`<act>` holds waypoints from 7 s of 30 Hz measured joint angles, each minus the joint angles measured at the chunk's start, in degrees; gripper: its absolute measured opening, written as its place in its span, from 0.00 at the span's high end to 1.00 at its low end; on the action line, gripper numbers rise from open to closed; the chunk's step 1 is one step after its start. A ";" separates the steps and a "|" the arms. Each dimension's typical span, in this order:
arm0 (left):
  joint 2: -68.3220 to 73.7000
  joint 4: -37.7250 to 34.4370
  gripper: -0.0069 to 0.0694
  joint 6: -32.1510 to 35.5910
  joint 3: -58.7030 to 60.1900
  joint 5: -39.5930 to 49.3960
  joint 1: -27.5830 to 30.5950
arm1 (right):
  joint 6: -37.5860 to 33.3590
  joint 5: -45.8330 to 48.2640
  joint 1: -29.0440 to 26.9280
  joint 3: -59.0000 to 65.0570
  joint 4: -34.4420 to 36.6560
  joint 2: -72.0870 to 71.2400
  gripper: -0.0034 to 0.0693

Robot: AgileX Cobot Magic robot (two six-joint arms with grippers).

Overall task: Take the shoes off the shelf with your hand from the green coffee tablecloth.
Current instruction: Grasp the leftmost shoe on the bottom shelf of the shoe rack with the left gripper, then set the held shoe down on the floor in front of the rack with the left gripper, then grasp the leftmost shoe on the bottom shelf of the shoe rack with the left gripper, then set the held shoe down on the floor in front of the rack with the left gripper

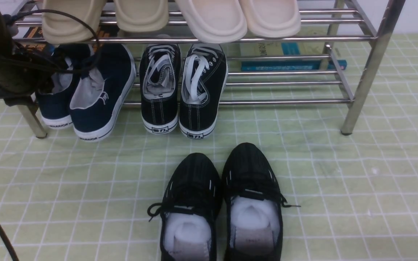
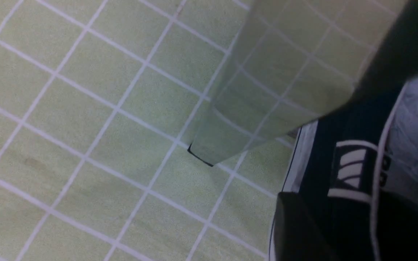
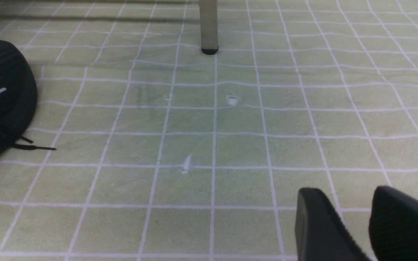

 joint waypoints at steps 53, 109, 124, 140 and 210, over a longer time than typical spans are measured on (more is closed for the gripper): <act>-50.84 -9.35 0.85 3.94 47.36 10.73 0.05 | 0.00 0.00 0.00 0.00 0.00 0.00 0.62; -32.30 -8.37 0.80 6.30 23.52 8.64 0.05 | 0.00 0.00 0.00 0.00 0.00 0.00 0.62; -9.44 -22.44 0.28 21.80 6.49 3.39 0.05 | 0.00 0.00 0.00 0.00 0.00 0.00 0.62; -0.88 -27.79 0.55 27.12 6.38 -5.25 0.05 | 0.00 0.00 0.00 0.00 0.00 0.00 0.62; -36.55 -9.04 0.87 -5.36 37.38 10.83 -22.76 | 0.00 0.00 0.00 0.00 0.00 0.00 0.62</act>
